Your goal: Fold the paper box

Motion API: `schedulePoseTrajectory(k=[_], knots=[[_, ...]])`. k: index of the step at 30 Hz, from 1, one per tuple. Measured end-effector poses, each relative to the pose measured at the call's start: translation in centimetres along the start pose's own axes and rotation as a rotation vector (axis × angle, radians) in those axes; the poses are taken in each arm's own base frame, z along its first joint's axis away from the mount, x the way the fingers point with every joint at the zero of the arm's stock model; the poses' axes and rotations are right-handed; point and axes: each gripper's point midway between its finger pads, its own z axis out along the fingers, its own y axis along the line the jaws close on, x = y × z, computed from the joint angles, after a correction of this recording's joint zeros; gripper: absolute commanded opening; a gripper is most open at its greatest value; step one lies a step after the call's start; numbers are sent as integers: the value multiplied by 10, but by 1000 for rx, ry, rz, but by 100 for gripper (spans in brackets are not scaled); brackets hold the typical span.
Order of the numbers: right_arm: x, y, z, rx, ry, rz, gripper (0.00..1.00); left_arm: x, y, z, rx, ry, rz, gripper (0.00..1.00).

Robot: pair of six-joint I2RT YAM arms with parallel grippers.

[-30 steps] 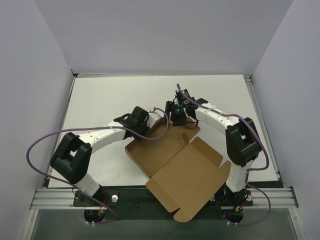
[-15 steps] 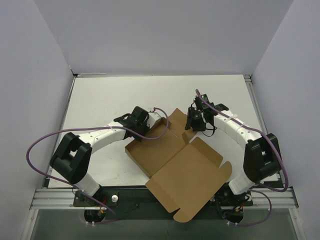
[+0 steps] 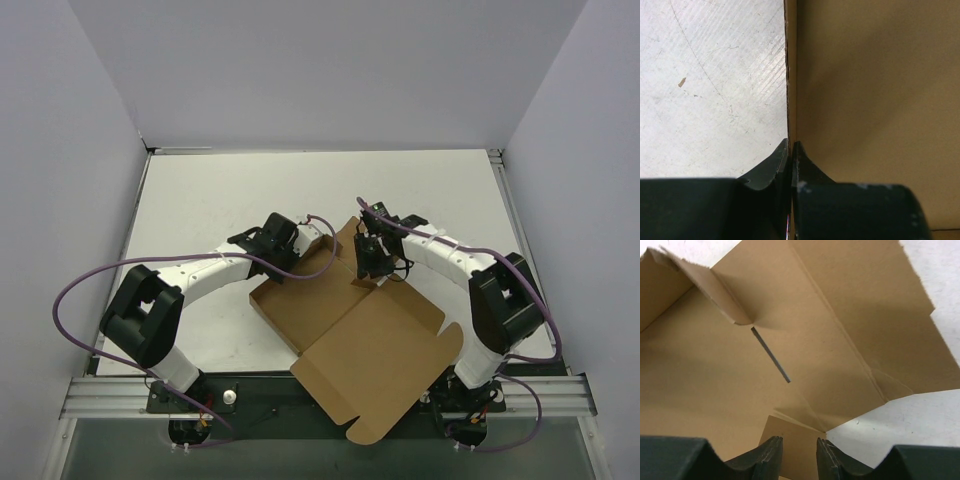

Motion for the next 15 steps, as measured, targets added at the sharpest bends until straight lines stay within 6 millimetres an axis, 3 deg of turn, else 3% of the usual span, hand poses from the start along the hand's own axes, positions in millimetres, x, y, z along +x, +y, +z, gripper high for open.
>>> schedulePoseTrajectory(k=[6,9,10,12,15], knots=[[14,5,-3,-39,61,-43,39,0,1,0,-5,1,2,4],[15,4,-7,-50,82,-51,59,-1,1,-1,-3,-4,9,4],[13,4,-10,-57,81,-53,61,-1,1,-1,-2,-5,12,4],[2,2,-17,-80,62,-39,63,-3,0,-3,4,-13,20,3],[-35,-15,-32,-95,-17,-12,64,-5,-1,-4,12,-23,32,3]])
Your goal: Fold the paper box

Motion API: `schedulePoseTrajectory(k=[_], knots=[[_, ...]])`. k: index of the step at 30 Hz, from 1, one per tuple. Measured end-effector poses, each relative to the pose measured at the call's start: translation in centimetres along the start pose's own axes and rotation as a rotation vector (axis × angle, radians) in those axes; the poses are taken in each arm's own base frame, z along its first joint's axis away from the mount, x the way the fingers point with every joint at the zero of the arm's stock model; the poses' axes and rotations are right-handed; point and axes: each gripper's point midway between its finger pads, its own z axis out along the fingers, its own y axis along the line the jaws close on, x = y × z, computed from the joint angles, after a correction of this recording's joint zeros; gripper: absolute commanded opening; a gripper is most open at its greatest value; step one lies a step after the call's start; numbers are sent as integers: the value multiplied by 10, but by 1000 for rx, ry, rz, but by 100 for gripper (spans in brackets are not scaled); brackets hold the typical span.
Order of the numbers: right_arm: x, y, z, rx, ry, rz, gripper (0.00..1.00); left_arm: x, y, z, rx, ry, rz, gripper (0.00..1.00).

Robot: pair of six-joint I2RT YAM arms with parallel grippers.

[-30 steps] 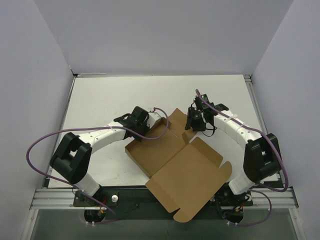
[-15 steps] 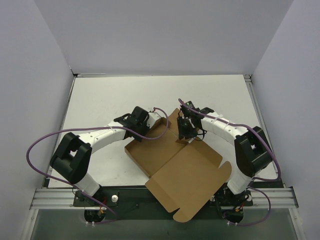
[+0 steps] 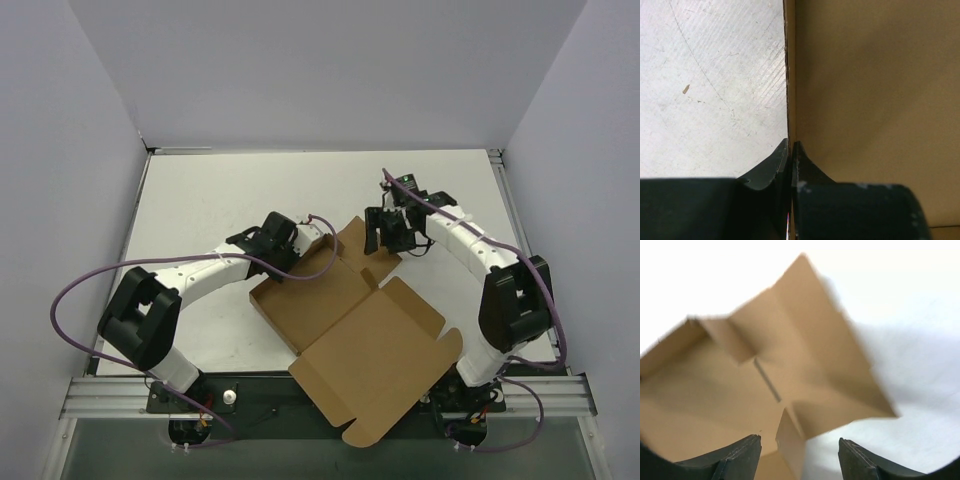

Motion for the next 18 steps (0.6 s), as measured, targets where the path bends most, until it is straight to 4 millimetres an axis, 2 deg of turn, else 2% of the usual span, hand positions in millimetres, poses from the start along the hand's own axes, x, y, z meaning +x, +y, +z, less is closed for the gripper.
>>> schedulePoseTrajectory(k=[4,7,9,13,18], knots=[[-38,-16,-13,6,-86,-32,65,-1,-2,0,14,-6,7,0],[-55,-16,-5,-8,-99,-104,66,-4,-4,-3,25,-22,13,0],[-58,-20,8,-14,-79,-143,66,-6,-4,-4,29,-31,19,0],[-50,-31,34,-22,-14,-192,67,-8,-5,-6,33,-38,26,0],[-46,-48,54,-53,30,-181,66,-8,-5,-6,34,-39,29,0]])
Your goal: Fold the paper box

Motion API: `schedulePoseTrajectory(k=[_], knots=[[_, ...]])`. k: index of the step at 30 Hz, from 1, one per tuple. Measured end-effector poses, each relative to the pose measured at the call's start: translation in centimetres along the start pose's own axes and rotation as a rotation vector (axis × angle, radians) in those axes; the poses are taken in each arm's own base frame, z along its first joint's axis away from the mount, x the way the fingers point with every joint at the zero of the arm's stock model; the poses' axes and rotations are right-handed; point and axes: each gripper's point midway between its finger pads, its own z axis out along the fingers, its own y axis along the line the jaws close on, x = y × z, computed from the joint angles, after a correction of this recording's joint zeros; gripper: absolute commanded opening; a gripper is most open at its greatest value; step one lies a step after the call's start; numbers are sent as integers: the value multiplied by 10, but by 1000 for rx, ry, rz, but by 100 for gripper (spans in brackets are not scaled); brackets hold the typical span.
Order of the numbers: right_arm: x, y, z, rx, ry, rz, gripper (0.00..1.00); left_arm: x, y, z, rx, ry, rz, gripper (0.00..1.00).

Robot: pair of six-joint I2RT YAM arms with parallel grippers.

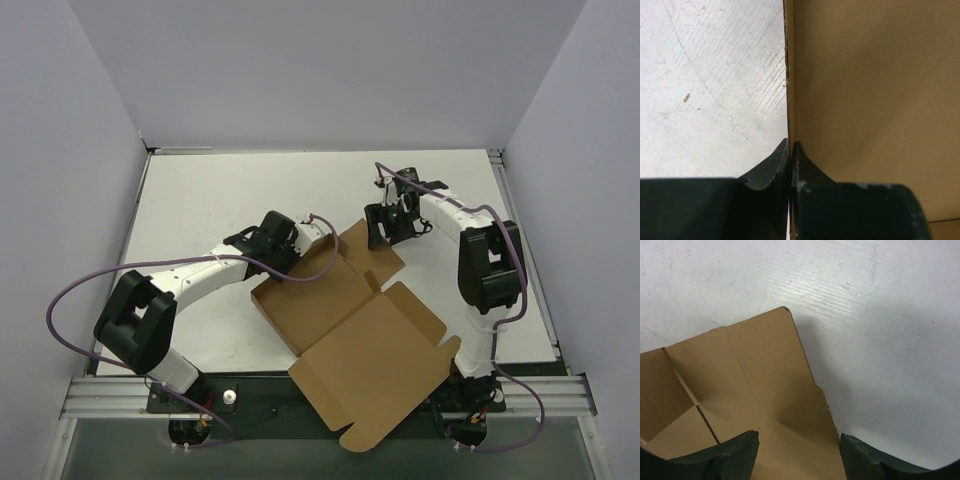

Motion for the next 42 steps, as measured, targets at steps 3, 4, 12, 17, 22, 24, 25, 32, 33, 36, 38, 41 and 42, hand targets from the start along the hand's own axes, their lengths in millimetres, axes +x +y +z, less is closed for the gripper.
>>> schedulePoseTrajectory(k=[3,4,12,17,22,24,25,32,33,36,38,41,42], knots=[[2,-5,8,-29,12,15,64,0,0,0,1,0,0,0],[3,-4,10,-40,15,20,63,0,0,0,1,0,1,0],[9,-4,19,-66,26,32,40,10,0,-2,-6,42,-1,0],[20,0,18,-87,40,47,61,12,-1,-2,-3,48,-1,0],[18,-2,15,-114,27,71,64,10,-3,-2,3,44,3,0],[17,-5,13,-130,19,88,64,9,-3,-2,4,40,4,0],[17,-7,12,-137,16,96,64,9,-3,-2,4,38,4,0],[19,-15,10,-147,9,121,64,7,-4,-1,5,29,5,0],[19,-17,11,-147,8,124,64,7,-4,-1,5,29,5,0],[17,-16,10,-166,0,129,62,6,-4,-1,5,29,5,0],[15,-13,8,-195,-11,133,59,7,-4,-1,5,29,6,0],[13,-4,8,-248,-23,135,53,6,-4,-1,5,29,6,0],[14,-1,8,-265,-22,137,51,6,-4,-1,5,29,6,0]])
